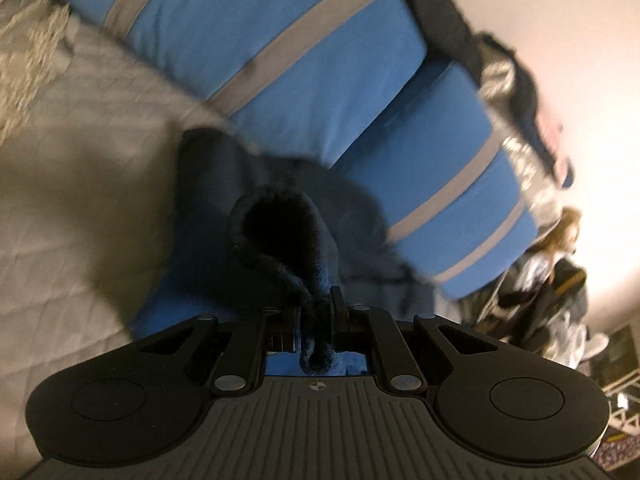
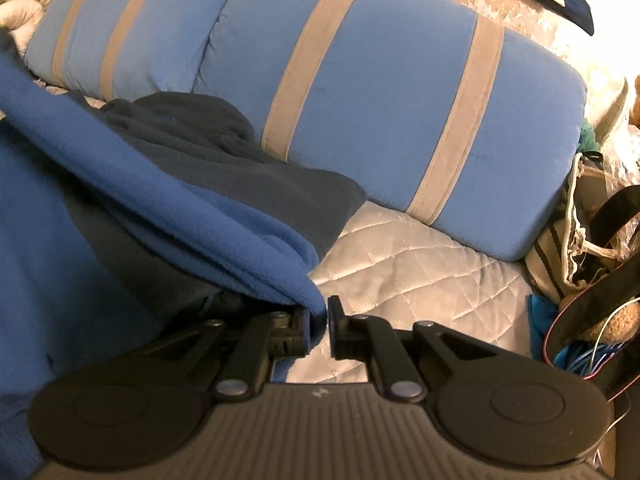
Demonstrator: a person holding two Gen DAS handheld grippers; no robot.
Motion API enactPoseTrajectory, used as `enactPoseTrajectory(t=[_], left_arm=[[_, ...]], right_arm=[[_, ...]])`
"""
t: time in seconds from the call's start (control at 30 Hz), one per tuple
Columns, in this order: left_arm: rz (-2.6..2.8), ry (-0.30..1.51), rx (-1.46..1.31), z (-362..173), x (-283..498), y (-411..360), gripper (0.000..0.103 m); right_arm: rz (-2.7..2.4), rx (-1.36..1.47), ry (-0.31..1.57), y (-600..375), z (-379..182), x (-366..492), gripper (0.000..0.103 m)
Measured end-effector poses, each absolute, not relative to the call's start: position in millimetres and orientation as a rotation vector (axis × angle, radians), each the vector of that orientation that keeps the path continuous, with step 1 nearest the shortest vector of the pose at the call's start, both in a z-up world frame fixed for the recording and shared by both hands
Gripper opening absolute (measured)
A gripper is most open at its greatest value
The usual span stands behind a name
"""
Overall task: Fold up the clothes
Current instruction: 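Lower the cuff onto the jacket body with the left gripper while the right gripper opens beside the fleece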
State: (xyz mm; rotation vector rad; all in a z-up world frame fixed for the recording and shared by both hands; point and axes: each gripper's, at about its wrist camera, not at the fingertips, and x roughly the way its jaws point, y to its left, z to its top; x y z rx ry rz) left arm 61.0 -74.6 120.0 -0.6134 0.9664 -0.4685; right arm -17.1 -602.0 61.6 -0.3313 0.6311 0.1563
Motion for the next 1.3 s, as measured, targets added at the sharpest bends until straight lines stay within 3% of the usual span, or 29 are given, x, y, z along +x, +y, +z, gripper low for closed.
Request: enactPoseTrajectory(t=[0.27,0.4,0.7,0.77,0.83,0.93,1.03,1.3], left_arm=[[-0.489,1.113,-0.521,62.9,42.1,-66.9,0.014],[-0.482,1.2,-0.471,41.3,40.2,-70.4,0.019],[-0.502,1.257,-0.503,37.4,42.4,-65.5,0.021],[-0.5,1.253,-0.506,35.7,43.4,-64.5,0.021],[-0.499,1.234,-0.505,33.0,41.9,-63.3,0.021],[-0.505,1.198,-0.485,33.2,37.6,-63.4,0.022],[-0.49,1.166,-0.448,37.9,34.0,-64.0,0.034],[-0.458,1.132,-0.39,50.3,29.4,-71.1,0.044]], right_arm=[[0.151,-0.335,0.653,-602.7,56.0,-16.9,0.016],[0.15,-0.322,0.666,-603.8,53.6,-16.3,0.019],[0.134,-0.055,0.744,-631.7,57.7,-1.2,0.033],[0.117,-0.076,0.748,-630.1,56.2,0.5,0.04],[0.082,-0.096,0.749,-629.0,54.0,1.5,0.056],[0.032,-0.105,0.755,-631.4,52.2,0.6,0.073],[0.035,-0.127,0.763,-633.6,51.6,-3.6,0.079],[0.132,-0.244,0.752,-619.9,57.6,-21.5,0.086]])
